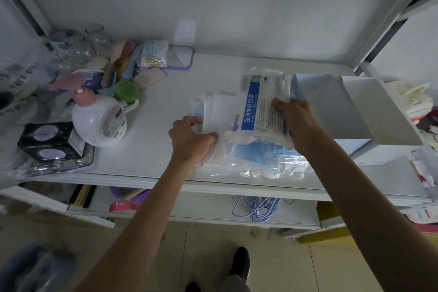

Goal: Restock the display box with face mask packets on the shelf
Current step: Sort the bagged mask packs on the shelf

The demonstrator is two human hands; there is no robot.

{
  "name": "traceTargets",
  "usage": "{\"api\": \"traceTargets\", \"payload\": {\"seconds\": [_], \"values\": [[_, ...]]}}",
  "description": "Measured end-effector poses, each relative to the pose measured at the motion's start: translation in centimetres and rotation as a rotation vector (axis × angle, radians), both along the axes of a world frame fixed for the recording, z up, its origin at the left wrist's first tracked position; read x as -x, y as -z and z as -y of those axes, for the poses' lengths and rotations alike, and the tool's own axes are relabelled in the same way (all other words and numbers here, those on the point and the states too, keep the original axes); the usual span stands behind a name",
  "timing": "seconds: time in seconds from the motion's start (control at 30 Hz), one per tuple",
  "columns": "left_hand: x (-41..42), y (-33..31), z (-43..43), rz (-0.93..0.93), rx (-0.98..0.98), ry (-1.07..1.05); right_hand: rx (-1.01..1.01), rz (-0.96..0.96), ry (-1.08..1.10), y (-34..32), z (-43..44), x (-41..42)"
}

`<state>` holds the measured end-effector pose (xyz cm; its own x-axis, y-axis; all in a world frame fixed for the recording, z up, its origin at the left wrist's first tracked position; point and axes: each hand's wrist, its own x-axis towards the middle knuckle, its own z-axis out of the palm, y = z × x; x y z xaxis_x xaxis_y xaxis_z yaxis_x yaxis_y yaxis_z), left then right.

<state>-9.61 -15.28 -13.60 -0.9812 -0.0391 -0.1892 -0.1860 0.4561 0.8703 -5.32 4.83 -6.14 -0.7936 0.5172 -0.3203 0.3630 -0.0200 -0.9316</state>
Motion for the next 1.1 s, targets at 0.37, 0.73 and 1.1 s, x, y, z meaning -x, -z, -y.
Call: {"api": "traceTargets", "payload": {"seconds": [0.37, 0.73, 1.1], "values": [[-1.5, -6.4, 0.2, -0.116, -0.386, -0.006, 0.053, -0.178, -0.151, -1.9, 0.6, -0.4], [-1.0, -8.4, 0.0, 0.351, -0.756, 0.245, 0.008, -0.150, -0.416, -2.6, 0.8, -1.9], [2.0, -7.1, -0.5, 0.498, -0.693, 0.193, -0.679, 0.503, -0.068, 2.9, -4.7, -10.0]]}}
